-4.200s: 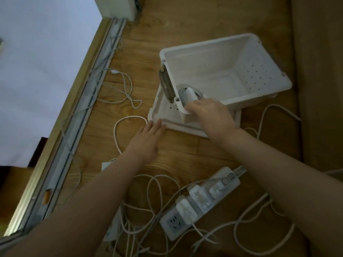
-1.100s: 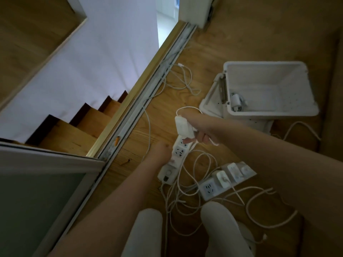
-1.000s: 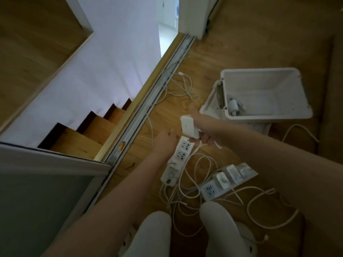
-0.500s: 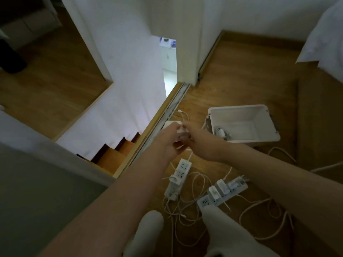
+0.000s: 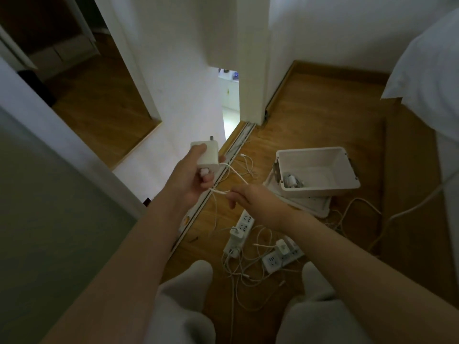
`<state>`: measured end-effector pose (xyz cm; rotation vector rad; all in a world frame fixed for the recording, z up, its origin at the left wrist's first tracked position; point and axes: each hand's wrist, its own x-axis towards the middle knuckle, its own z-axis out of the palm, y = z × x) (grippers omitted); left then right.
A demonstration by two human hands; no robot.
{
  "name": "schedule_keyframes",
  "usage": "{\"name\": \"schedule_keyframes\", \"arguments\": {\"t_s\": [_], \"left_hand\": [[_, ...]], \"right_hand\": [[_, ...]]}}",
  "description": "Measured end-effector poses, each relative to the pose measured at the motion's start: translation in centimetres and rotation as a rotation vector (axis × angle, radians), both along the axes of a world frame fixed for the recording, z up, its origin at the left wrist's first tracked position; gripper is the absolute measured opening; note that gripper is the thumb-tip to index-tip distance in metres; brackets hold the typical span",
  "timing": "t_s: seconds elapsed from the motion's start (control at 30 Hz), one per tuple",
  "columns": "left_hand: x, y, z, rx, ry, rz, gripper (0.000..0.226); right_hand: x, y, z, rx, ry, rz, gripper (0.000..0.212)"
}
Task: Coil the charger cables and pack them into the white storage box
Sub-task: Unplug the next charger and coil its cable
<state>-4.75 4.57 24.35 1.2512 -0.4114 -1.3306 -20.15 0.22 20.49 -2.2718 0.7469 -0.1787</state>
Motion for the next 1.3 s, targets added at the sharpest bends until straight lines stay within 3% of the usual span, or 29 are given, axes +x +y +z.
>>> {"name": "schedule_keyframes", "arguments": {"t_s": [0.23,0.4,0.53,0.67,0.8,0.97,1.23,1.3], "left_hand": [[0.0,3.5,2.3,0.128,-0.257,-0.498,0.042],[-0.2,5.3,2.4,0.220,-0.652,-0.795,0.037],[-0.7,5.3,1.1,0.283,-0.858,-0.753,0.017],[-0.7,5.1,0.2,0.252,-1.015,-0.652,0.025],[-0.3,4.9,0.0,0.207,-0.962,-0.472,0.026],[-0.1,4.8,-0.4,0.160,-0.992,-0.483,0.025],[-0.5,4.1,-1.7,0.178,-1.193,-0.353,0.032],[-0.7,3.7,-1.7,0.186,-1.103,-0.226,0.032]], "right_hand": [[-3.8,0.0,0.6,-0.106,0.108,0.019,0.030],[-5.8,-0.5,1.3,-0.213,0.174,-0.065,0.029],[-5.8,-0.1,1.8,-0.286,0.134,-0.145,0.027],[-5.1,0.5,2.4,-0.330,0.097,-0.214,0.029],[-4.4,1.2,2.9,-0.380,0.092,-0.307,0.033],[-3.8,1.6,3.3,-0.343,0.027,-0.435,0.036],[-2.3,3.7,3.5,-0.246,-0.124,-0.415,0.033],[-2.2,4.2,3.6,-0.213,-0.143,-0.374,0.031]]}}
